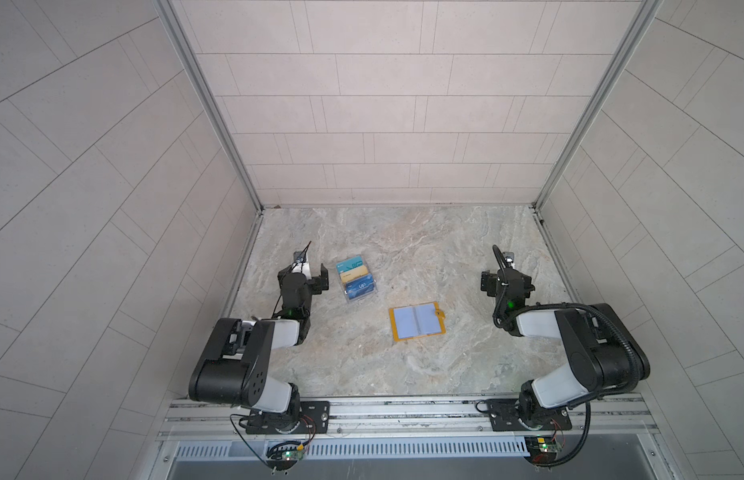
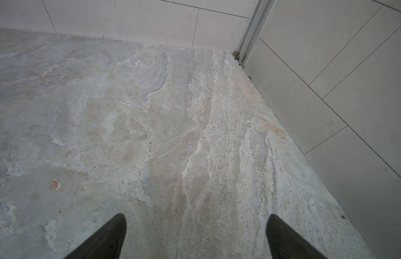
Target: Take the credit cards out of the card holder
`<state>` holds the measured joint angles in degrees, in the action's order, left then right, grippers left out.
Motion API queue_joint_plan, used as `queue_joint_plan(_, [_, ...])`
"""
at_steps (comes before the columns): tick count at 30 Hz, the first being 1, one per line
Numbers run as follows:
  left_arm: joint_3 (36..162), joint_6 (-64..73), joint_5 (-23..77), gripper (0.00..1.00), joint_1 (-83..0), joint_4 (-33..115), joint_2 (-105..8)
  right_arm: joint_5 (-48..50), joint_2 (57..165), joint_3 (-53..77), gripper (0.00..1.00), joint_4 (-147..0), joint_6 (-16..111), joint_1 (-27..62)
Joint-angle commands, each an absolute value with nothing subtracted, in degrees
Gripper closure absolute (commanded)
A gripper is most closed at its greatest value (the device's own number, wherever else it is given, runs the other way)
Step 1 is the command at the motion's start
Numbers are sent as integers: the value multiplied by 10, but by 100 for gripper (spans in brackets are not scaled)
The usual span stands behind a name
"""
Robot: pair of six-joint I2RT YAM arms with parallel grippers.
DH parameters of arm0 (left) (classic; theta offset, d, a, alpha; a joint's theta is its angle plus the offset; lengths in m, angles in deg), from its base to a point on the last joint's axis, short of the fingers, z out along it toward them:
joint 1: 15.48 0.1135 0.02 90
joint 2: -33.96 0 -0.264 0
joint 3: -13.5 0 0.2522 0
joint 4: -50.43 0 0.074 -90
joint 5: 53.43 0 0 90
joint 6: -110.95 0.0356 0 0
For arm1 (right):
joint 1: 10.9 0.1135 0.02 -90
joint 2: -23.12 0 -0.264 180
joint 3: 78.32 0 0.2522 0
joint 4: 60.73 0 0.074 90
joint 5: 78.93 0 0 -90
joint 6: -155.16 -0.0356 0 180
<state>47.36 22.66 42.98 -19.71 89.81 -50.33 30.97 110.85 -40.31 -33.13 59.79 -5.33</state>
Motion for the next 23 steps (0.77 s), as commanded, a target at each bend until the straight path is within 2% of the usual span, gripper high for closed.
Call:
queue_joint_plan(1, [480,220,418,0,-193,907,-503,301,1103,-395,0,-330,604,-55])
queue_joint_plan(23, [482,222,418,0,-196,905,-501,301,1102,-394,1,-330,605,-56])
